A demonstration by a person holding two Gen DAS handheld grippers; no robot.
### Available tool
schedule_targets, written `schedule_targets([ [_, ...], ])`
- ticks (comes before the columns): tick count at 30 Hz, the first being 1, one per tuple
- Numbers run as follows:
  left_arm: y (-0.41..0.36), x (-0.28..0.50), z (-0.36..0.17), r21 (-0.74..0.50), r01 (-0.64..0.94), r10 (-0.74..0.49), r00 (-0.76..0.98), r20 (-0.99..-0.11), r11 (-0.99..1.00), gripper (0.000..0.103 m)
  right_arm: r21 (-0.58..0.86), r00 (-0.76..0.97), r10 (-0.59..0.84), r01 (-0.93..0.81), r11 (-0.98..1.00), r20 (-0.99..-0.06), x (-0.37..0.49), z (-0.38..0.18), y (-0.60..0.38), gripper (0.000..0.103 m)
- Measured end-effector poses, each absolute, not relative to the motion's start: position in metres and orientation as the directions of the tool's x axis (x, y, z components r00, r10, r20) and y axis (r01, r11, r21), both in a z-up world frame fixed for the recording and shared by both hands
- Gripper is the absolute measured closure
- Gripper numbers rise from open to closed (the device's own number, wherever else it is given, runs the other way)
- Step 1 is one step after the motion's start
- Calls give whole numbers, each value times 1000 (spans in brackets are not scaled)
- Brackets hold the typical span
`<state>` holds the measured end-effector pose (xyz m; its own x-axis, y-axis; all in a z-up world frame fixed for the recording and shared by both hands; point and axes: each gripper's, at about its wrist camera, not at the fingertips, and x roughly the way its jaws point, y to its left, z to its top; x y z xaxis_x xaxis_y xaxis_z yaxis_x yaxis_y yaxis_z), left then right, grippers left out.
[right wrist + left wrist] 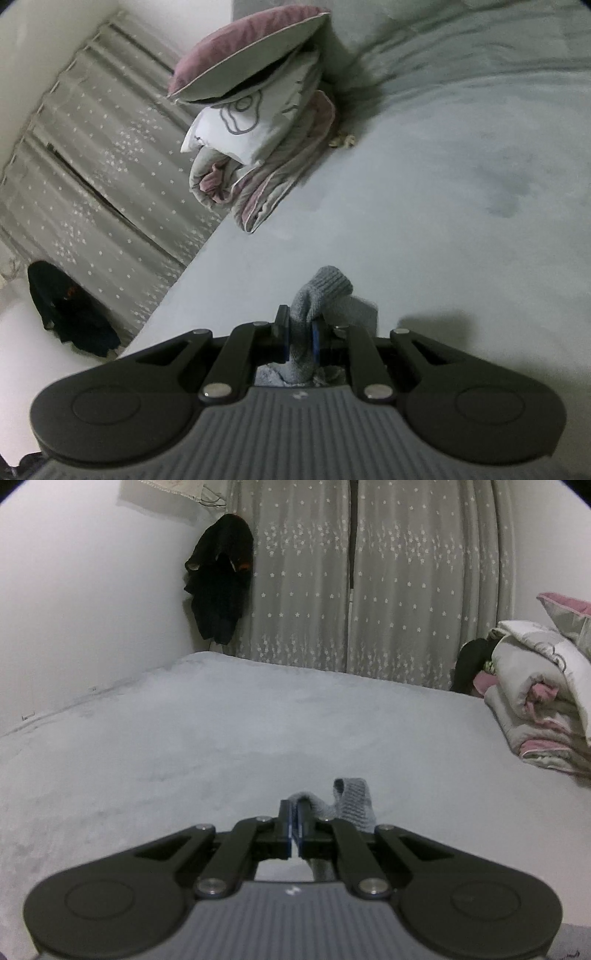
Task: Fold clothes
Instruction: 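Raise the sweater with both tools, shaking it out to hang, then lay the sweater flat on the bed with both tools, print side up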
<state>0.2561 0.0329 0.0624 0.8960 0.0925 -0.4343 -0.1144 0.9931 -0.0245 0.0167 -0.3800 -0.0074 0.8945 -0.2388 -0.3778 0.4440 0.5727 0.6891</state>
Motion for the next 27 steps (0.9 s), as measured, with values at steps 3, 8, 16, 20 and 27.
schedule_targets([
  [3,31,265,48,-13,-121,103,892,-440,993,101,647,887,-253,457,611,-387,42,-13,-379,89],
  [8,30,275,22,-15,-123,101,875,-473,992,100,574,866,-270,484,660,-420,73,-30,-382,89],
  [16,35,275,-6,-44,-137,95,853,-513,990,100,458,837,-278,502,734,-471,91,-51,-380,89],
  [20,39,266,-11,-47,-135,89,840,-536,990,98,446,832,-266,499,743,-488,88,-52,-379,87],
  [27,50,245,-14,-86,-140,63,808,-586,986,62,476,812,-261,532,701,-522,71,-45,-374,64],
])
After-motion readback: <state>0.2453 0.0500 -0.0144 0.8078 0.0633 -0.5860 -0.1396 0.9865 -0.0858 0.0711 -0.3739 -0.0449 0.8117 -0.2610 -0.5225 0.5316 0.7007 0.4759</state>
